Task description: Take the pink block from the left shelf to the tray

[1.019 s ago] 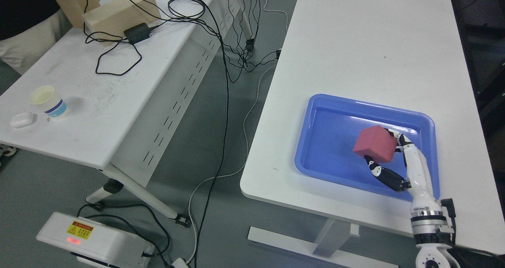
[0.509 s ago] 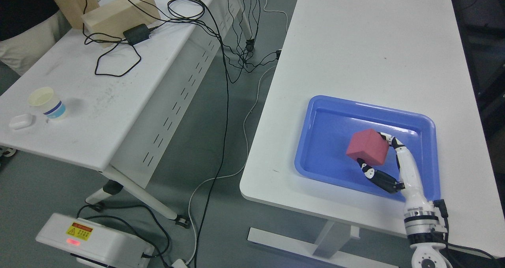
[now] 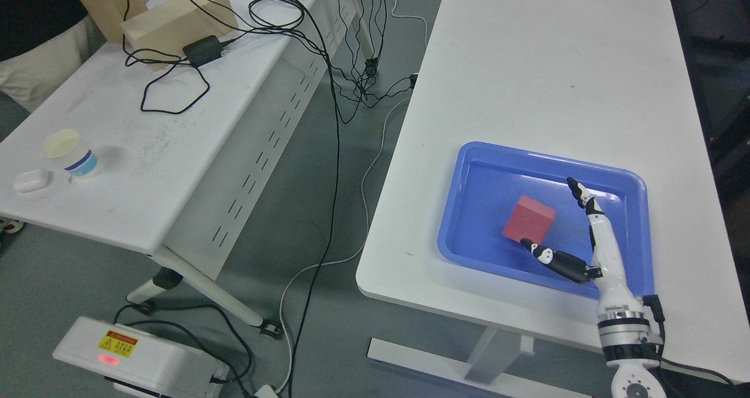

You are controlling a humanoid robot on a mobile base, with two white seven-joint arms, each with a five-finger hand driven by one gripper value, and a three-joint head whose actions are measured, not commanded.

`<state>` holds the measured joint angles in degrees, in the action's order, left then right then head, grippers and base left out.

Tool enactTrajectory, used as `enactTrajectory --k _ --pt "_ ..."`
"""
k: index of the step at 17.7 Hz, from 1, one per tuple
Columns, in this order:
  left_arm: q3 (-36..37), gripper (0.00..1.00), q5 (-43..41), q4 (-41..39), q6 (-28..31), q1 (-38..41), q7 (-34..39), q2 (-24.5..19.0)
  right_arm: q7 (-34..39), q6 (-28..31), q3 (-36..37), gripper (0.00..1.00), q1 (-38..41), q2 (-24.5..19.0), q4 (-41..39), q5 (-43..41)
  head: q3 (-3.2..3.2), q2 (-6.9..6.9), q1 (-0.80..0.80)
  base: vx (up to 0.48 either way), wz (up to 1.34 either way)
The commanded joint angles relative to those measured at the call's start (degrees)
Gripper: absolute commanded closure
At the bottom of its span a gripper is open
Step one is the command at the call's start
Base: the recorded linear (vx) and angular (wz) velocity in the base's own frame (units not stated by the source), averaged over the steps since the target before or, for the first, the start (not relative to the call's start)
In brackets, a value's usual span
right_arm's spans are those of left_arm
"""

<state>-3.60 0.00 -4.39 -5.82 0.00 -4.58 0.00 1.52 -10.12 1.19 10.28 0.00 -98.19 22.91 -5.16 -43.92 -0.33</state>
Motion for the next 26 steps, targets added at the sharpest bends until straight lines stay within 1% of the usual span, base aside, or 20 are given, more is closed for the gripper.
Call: enactTrajectory --k 1,6,15,26 --pt "0.00 0.00 -0.09 0.00 0.02 0.52 0.01 -1.00 0.24 -0.07 4.34 0.01 -0.09 1.00 -0.25 -17.18 0.00 0.00 0.00 0.000 0.00" --pt "0.00 0.00 -0.09 0.00 0.02 0.52 0.01 -1.00 0.24 0.54 5.31 0.01 0.17 1.00 -0.25 -19.47 0.00 0.00 0.00 -0.027 0.00" --pt "0.00 0.00 -0.09 0.00 0.02 0.52 0.01 -1.00 0.15 1.69 5.84 0.00 0.26 1.00 -0.34 -19.57 0.00 -0.01 0.00 -0.069 0.00" --pt "0.00 0.00 -0.09 0.00 0.02 0.52 0.01 -1.00 0.24 1.69 5.84 0.00 0.35 1.00 -0.25 -19.57 0.00 -0.01 0.00 -0.153 -0.01"
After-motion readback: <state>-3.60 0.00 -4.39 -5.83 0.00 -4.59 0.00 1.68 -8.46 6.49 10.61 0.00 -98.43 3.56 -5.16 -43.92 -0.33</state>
